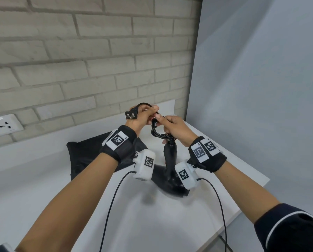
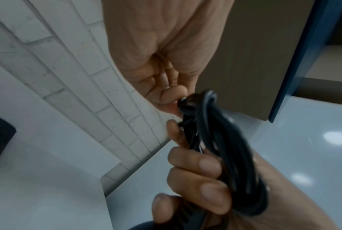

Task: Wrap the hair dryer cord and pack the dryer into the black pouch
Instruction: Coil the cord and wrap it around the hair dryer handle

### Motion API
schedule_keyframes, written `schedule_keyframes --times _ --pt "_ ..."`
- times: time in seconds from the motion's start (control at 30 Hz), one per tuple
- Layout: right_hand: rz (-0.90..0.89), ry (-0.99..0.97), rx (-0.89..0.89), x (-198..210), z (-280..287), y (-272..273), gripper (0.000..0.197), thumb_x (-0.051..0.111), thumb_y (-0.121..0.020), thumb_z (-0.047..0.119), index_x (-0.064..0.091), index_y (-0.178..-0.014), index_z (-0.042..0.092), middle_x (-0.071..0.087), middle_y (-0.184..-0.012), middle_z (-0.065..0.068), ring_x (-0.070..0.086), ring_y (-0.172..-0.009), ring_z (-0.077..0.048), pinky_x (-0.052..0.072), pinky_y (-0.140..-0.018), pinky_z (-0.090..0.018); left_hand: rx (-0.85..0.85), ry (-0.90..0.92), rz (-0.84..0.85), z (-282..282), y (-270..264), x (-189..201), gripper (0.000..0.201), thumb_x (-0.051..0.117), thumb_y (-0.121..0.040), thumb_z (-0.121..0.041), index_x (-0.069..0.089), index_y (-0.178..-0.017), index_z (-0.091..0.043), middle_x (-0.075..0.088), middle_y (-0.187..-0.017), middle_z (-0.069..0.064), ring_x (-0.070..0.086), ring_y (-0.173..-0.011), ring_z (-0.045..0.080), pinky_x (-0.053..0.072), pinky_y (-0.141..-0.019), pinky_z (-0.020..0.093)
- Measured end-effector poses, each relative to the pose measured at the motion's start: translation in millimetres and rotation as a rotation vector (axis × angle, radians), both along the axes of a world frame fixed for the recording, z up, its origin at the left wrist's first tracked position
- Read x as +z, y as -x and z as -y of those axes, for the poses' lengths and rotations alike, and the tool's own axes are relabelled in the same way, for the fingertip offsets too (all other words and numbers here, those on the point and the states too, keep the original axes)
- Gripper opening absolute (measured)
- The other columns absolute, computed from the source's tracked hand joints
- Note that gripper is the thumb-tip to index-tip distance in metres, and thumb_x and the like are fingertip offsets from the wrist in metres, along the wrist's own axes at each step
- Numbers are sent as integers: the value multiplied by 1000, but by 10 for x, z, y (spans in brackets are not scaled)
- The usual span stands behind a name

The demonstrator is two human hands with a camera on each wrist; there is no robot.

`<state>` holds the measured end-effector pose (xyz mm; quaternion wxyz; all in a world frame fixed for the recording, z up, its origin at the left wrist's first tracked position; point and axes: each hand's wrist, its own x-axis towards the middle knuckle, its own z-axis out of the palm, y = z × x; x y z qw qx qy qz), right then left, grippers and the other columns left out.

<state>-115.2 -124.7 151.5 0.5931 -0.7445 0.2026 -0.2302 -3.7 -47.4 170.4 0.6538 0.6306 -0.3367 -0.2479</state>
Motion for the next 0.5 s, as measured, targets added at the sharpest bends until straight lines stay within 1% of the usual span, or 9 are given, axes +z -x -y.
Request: schedule_keyframes --times 0.03,0.1,0.17,0.23,0.27,0.33,0.4,0.43,0.5 --pt "-7 8 -15 -1 7 -15 36 51 -92 39 57 -74 9 31 -43 6 35 -33 -5 51 -41 -26 -8 4 -74 2 0 -3 8 54 -92 -19 59 -88 -14 63 -61 -2 49 -42 0 43 -45 8" --pt "-8 38 -78 -29 26 -47 39 49 -93 40 50 -66 12 32 -32 10 34 -26 -6 42 -36 -24 -17 56 -286 -23 -2 -24 12 50 -94 -23 56 -91 -14 67 -57 -5 55 -43 0 46 -46 9" --pt "-4 89 -149 -60 37 -82 41 48 -93 41 46 -62 13 34 -30 9 34 -23 -7 34 -36 -22 -2 119 -463 -79 -14 -51 18 50 -94 -30 55 -93 -12 68 -70 0 61 -52 4 51 -50 11" --pt "1 118 -205 -76 39 -107 41 49 -92 42 46 -62 14 36 -36 7 34 -22 -5 31 -34 -19 13 141 -545 -147 -38 -97 25 53 -91 -35 54 -102 -13 63 -84 3 61 -67 10 54 -56 15" --pt "5 123 -224 -80 45 -117 41 49 -92 41 46 -61 14 37 -36 8 34 -22 -5 30 -32 -17 15 159 -572 -185 -60 -122 25 55 -90 -35 54 -104 -15 61 -87 3 61 -71 12 54 -58 16" --pt "20 119 -257 -88 69 -127 42 49 -93 40 45 -60 14 37 -36 10 35 -23 -4 28 -30 -14 7 222 -617 -269 -117 -156 14 57 -89 -31 56 -97 -20 62 -87 2 63 -69 12 53 -57 17" --pt "26 107 -286 -97 111 -125 43 49 -93 38 44 -59 13 35 -44 3 33 -23 -4 27 -29 -14 -1 259 -609 -368 -184 -171 7 56 -89 -28 59 -93 -22 65 -86 1 65 -64 10 52 -55 17" --pt "25 103 -290 -101 130 -126 42 49 -93 38 45 -59 14 33 -47 0 32 -23 -5 27 -29 -14 -7 251 -568 -416 -213 -168 8 55 -90 -28 59 -94 -22 66 -86 0 65 -64 9 52 -57 17" --pt "25 102 -279 -112 144 -137 42 48 -93 39 44 -60 14 31 -49 -1 31 -23 -5 27 -30 -14 -9 174 -405 -488 -253 -147 11 52 -92 -28 60 -97 -23 68 -88 0 65 -68 9 51 -64 19"
